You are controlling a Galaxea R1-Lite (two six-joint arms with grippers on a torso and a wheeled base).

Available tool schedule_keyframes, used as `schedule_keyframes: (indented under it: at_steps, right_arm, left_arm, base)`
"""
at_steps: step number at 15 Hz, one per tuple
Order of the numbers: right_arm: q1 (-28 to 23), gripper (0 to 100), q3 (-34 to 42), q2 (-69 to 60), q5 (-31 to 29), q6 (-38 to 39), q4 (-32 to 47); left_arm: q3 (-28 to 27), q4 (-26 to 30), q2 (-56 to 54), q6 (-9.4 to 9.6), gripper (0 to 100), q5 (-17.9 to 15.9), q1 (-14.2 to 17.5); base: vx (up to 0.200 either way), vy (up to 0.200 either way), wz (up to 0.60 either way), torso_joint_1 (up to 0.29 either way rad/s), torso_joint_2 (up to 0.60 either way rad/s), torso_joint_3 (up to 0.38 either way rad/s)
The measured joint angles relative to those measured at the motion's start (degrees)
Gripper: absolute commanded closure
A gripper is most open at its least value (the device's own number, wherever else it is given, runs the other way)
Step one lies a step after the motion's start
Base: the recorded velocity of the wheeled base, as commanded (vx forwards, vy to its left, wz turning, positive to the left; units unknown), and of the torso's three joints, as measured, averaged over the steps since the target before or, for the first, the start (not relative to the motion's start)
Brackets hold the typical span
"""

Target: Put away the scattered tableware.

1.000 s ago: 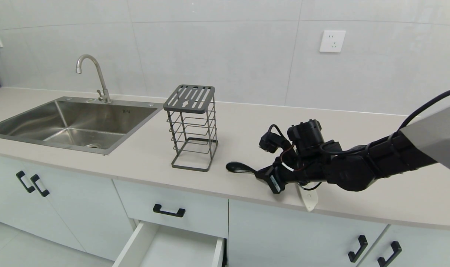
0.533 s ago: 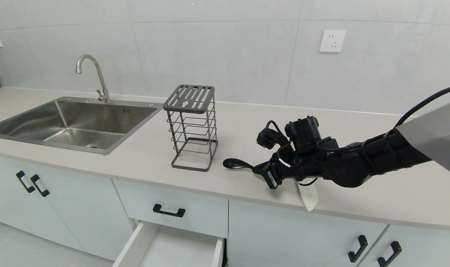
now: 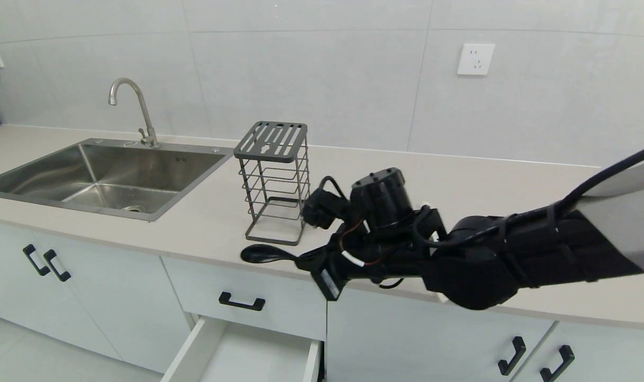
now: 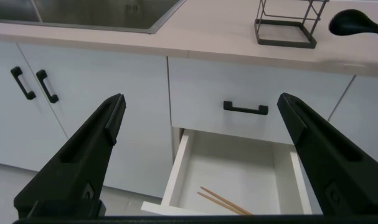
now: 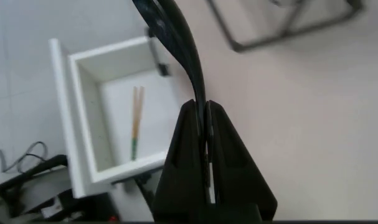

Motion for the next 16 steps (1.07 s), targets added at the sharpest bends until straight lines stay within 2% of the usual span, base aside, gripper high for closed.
schedule_keyframes:
  at_steps: [4, 8, 14, 16]
  right_arm:
    - [10.4, 100, -8.8, 10.0, -9.5, 6.5, 0.0]
    - [14.9, 100, -13.3, 19.5, -18.6, 8.6, 0.0]
    - [16.1, 100, -14.6, 24.0, -18.3, 8.3, 0.2]
    - [16.3, 100, -14.6, 24.3, -19.8, 8.3, 0.2]
  left_arm:
    - [0.0, 0.0, 0.0, 0.00, 0, 0.0, 0.0]
    - [0.0, 0.0, 0.0, -0.02, 0, 0.0, 0.0]
    - [0.0, 0.0, 0.0, 0.00, 0, 0.0, 0.0]
    - [0.0, 0.0, 0.0, 0.00, 0, 0.0, 0.0]
  base:
    - [0.000, 0.000, 0.00, 0.000, 0.00, 0.000]
    - [0.000, 0.000, 0.00, 0.000, 0.00, 0.000]
    - [0.000, 0.000, 0.00, 0.000, 0.00, 0.000]
    - [0.000, 0.000, 0.00, 0.000, 0.00, 0.000]
